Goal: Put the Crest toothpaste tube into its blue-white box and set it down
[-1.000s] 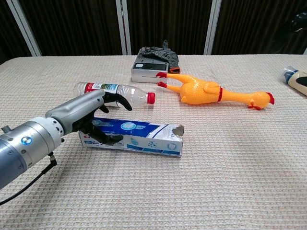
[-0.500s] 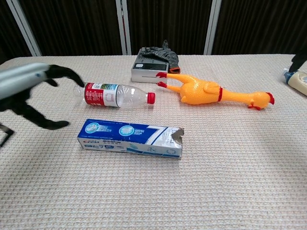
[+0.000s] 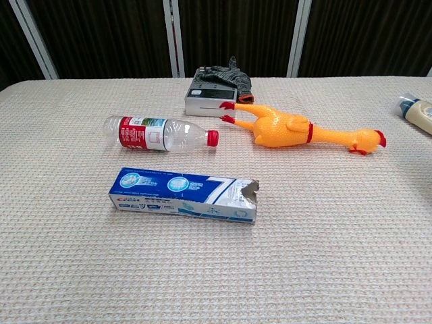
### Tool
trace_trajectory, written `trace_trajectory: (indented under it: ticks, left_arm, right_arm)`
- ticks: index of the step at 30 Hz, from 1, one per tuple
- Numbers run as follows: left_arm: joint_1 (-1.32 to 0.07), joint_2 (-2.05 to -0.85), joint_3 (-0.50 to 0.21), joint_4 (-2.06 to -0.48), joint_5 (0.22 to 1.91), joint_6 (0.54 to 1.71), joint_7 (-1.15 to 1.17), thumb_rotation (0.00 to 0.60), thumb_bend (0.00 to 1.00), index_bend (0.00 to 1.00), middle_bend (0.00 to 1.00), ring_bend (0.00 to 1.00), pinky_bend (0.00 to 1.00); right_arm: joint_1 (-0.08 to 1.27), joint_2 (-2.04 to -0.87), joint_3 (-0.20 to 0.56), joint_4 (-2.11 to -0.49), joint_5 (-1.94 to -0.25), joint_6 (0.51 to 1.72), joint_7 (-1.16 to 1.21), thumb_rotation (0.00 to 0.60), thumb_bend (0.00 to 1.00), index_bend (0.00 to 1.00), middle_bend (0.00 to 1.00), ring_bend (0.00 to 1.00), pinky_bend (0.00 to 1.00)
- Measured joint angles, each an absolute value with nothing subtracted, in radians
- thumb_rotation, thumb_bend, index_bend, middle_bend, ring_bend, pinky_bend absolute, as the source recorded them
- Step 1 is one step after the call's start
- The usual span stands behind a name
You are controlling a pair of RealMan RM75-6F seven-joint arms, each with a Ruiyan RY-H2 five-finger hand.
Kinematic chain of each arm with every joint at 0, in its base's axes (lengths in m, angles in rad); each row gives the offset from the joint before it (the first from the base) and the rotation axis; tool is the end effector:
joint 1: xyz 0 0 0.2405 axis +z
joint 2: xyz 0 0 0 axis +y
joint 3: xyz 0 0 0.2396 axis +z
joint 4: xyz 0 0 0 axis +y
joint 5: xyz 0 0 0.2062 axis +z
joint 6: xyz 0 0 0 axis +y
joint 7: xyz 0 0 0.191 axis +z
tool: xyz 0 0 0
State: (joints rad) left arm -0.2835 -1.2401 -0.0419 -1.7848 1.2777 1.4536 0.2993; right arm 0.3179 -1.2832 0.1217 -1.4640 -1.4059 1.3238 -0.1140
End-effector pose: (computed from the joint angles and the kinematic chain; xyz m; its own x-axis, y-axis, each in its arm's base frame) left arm -0.2394 0.2690 0.1051 0.3889 0.0439 0.9202 0.9212 -0.0115 -0.3888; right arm -0.2646 -0.3097 0.1097 0.4657 0.0048 0.8849 -0.8783 -0.1198 0.4628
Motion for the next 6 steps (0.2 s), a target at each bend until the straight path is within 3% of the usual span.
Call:
trace_trajectory:
  ticks: [6]
  left_arm:
    - [-0.243, -1.217, -0.039, -1.738, 1.273, 1.457, 0.249, 0.600, 0.28, 0.22, 0.13, 0.00, 0.16]
  right_arm:
    - [0.264, -1.245, 0.074, -1.579, -1.419, 1.373, -0.113, 0.600, 0.35, 0.26, 0.18, 0.05, 0.00]
